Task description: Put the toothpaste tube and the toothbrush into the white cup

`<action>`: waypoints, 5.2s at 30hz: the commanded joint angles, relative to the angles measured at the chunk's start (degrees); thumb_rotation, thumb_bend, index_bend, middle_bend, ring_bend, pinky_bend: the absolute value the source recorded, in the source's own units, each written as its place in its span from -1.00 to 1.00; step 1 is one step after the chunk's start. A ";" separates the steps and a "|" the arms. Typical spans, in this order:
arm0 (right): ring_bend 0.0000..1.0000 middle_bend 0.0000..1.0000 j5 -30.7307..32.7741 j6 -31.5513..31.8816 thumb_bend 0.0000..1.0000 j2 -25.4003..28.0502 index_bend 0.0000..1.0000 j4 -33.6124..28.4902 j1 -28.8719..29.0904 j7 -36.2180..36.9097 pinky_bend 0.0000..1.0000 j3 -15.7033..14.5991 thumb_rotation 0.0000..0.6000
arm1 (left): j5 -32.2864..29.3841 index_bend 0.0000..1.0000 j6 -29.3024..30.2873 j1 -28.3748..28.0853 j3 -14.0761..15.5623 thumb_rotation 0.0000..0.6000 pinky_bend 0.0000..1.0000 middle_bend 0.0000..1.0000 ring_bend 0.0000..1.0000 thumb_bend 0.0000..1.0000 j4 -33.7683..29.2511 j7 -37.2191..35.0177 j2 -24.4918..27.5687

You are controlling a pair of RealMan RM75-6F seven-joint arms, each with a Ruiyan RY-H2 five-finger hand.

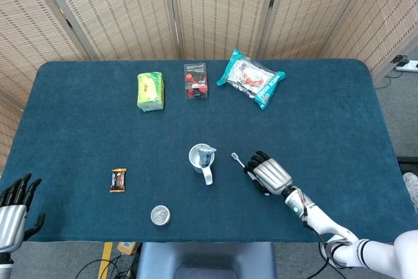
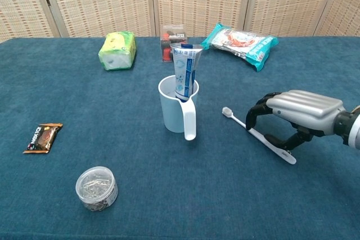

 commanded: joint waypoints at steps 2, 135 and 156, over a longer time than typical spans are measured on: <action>-0.65 -0.37 -1.69 0.47 -0.06 -0.69 -0.29 -1.38 0.37 0.62 -0.71 -0.70 1.00 | -0.04 -0.75 0.02 -0.01 -0.06 1.00 -0.72 -0.96 -0.93 -0.12 -0.06 -0.04 0.10; -0.65 -0.23 -0.02 7.39 -0.34 -5.69 0.28 6.28 0.98 2.53 -0.71 5.23 1.00 | -1.01 -0.73 -0.95 0.40 0.23 1.00 -0.72 -0.96 -0.93 -0.12 0.42 -1.17 0.31; -0.65 -0.23 5.82 7.55 -0.33 1.02 0.29 -8.81 1.70 34.60 -0.71 14.16 1.00 | -0.72 -0.73 -0.53 0.24 0.13 1.00 -0.72 -0.96 -0.93 -0.12 -1.42 0.53 1.04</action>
